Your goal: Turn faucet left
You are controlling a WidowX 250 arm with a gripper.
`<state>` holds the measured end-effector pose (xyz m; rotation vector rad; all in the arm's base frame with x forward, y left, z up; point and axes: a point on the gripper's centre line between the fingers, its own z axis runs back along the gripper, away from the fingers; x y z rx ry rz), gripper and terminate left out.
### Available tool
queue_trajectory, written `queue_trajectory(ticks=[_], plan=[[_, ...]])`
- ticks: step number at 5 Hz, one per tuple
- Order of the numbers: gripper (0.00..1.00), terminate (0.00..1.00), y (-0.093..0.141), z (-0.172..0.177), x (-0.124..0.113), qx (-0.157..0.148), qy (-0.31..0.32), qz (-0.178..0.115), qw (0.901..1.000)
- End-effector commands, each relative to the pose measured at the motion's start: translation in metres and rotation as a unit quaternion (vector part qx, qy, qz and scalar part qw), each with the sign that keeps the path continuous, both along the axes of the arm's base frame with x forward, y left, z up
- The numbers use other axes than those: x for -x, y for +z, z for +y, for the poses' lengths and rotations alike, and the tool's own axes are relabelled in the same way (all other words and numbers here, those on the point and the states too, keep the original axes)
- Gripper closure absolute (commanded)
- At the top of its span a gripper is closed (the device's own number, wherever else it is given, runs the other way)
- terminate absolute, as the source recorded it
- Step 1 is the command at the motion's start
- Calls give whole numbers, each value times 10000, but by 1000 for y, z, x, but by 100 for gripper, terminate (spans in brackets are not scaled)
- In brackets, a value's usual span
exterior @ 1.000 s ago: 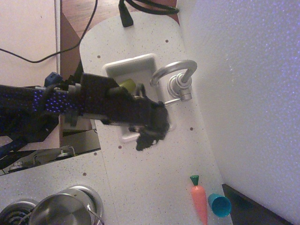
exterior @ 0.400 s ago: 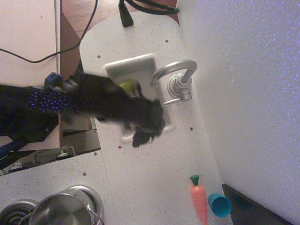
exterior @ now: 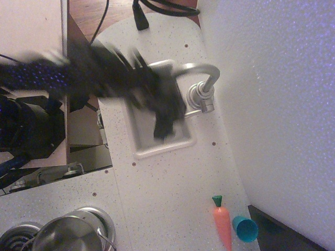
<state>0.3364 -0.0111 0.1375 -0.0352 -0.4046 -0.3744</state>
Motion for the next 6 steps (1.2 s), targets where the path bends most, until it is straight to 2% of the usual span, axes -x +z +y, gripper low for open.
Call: queue_trajectory(ticks=[1, 3, 4, 5, 6], plan=[[0, 0, 23, 21, 4, -177, 129, -294, 9993], [0, 0, 15, 35, 0, -317, 305, -218, 9988], [0, 0, 16, 44, -5, -16, 389, -422, 9983], [0, 0, 5, 43, -15, 372, 621, -515, 9960], [0, 0, 6, 42, -22, 454, 724, -589, 9946]])
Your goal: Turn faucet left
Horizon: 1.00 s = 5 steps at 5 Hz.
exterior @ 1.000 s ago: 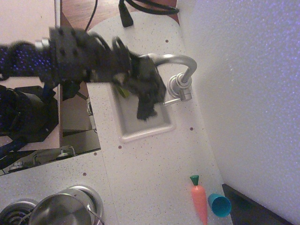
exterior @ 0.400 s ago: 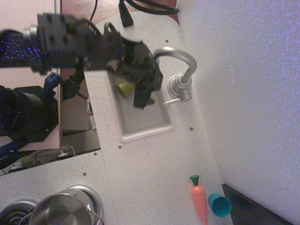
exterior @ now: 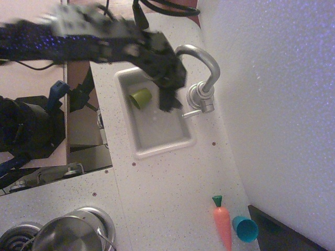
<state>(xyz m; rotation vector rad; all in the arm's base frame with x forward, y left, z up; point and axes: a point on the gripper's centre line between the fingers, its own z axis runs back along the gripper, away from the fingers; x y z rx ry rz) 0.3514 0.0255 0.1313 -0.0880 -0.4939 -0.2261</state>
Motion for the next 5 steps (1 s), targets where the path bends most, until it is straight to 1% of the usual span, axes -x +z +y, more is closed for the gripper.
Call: queue_trajectory(ticks=[1, 2, 3, 4, 5], plan=[[0, 0, 23, 5, -9, -211, 65, -283, 9994], [0, 0, 35, 13, 6, -505, 337, -340, 9976], [0, 0, 55, 17, 23, -1036, 1010, -505, 9882], [0, 0, 66, 16, 29, -1185, 1107, -492, 9855], [0, 0, 61, 8, 28, -1160, 950, -392, 9879]])
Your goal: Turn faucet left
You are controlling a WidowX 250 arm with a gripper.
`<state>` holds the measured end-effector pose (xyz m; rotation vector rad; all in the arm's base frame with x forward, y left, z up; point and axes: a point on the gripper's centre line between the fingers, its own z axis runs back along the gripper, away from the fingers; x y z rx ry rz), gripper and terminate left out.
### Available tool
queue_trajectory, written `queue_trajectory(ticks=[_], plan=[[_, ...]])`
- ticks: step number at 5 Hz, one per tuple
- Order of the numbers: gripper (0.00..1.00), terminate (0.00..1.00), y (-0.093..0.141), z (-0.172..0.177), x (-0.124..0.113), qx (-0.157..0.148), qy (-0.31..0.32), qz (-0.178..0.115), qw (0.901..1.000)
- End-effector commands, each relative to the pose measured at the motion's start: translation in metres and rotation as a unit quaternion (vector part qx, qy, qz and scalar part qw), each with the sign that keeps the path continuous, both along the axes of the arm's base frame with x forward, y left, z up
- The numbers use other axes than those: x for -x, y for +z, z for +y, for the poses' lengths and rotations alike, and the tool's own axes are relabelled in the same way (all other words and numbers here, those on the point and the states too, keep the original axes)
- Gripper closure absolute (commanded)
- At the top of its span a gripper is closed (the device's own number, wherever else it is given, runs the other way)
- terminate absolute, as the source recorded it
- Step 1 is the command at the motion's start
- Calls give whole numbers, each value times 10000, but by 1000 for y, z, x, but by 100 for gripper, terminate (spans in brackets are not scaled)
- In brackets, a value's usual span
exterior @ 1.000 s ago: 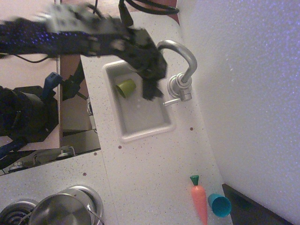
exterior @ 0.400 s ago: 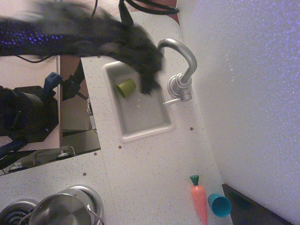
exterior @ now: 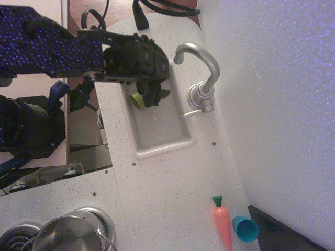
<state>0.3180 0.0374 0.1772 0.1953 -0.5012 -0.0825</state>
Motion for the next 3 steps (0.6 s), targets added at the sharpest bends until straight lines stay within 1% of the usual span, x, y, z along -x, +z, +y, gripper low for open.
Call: queue_trajectory(ticks=[1, 2, 3], plan=[[0, 0, 8, -4, -7, 130, -148, -15, 9998], [0, 0, -17, 11, -20, 1179, -90, 1166, 9861], [0, 100, -29, 11, -33, 1024, -189, 1404, 9846]])
